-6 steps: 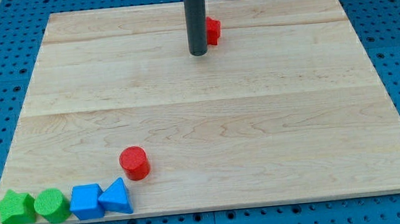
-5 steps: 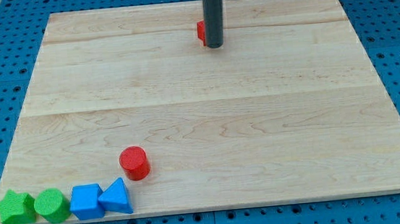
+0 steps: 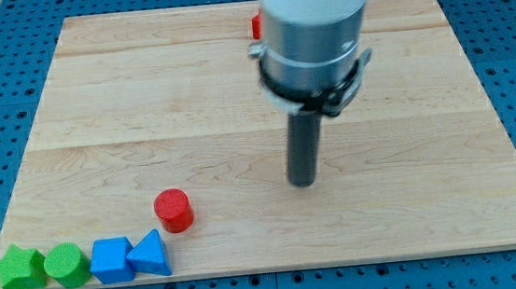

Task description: Put the red circle at the top side of the blue triangle

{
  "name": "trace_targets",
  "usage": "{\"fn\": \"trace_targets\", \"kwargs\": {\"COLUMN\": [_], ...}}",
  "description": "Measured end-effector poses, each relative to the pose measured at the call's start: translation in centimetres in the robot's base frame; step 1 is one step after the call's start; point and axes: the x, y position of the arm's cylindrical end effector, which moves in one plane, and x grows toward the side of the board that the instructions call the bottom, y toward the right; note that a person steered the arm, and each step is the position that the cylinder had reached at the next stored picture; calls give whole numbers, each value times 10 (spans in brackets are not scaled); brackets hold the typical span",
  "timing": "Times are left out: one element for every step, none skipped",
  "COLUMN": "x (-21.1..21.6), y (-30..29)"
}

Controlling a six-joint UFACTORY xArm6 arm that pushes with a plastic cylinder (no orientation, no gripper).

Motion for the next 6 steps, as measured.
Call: {"fn": "trace_targets", "kwargs": {"x": [55,55,47,47,47,47], "y": [3,-3,-13,-39,-71,-109]}}
